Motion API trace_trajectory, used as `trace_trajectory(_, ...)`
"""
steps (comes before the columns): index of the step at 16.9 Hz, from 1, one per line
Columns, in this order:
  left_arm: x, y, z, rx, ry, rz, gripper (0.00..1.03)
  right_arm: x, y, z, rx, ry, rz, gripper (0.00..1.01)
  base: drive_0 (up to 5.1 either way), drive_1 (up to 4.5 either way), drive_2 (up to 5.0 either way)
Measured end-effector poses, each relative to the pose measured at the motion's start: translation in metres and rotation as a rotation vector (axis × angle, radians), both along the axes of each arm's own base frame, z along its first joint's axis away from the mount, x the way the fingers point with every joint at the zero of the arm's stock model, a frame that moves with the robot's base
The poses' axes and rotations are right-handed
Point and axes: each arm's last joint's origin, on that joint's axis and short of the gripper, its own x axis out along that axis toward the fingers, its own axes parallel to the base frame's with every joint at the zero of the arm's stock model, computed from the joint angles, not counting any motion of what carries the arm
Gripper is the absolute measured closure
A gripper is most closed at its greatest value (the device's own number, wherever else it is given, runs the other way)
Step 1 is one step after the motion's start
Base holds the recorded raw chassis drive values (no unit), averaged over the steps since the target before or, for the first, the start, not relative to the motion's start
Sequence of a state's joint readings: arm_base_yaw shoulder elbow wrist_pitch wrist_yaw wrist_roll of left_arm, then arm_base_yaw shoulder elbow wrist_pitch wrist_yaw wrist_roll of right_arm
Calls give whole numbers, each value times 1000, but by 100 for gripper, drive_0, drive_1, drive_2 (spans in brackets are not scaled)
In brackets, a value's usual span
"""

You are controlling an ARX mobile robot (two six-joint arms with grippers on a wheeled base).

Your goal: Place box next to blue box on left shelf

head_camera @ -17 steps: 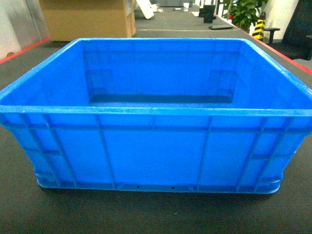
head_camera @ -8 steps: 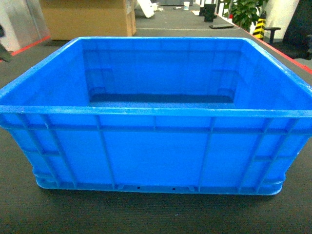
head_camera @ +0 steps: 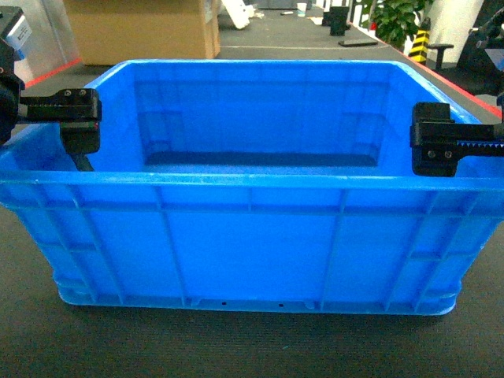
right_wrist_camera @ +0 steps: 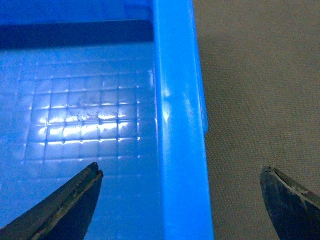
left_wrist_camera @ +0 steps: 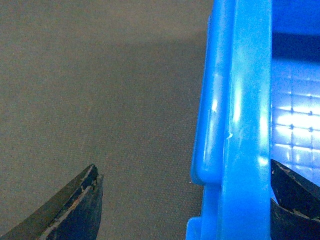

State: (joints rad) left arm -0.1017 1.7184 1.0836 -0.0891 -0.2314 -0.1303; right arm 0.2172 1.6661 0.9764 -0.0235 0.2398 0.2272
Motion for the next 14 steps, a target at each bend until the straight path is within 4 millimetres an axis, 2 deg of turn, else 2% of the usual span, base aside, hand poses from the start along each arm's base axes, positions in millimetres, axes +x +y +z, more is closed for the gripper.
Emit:
trace_trajectory(4,2,-3,2,-11,50,16,45,-1,4,0,7,9,6,44,0,0,0)
trace_trajectory(6,1,-4,2,-57,96,0,74,-1,4,0,9,14,8,73,0,0,0)
trace_trajectory(7,1,-5,2,-63,100,-9,83,-1,4,0,12,14,9,84,0,0,0)
trace_trajectory(8,1,-4,3,-71,102,-50,90,0,2,1,32,9,18,90,0,0,0)
trace_trajectory(9,-1,-2,5,-78,78,-65,94,-3,2,2,32,5,18,91,0,0,0)
trace_trajectory(11,-9,-2,5,-57,41,-70,94,-9,2,3,35,-12,18,91,0,0,0)
trace_trajectory(14,-49,-6,15,-19,-161,-98,94,-41,1,17,10,-132,3,91,0,0,0)
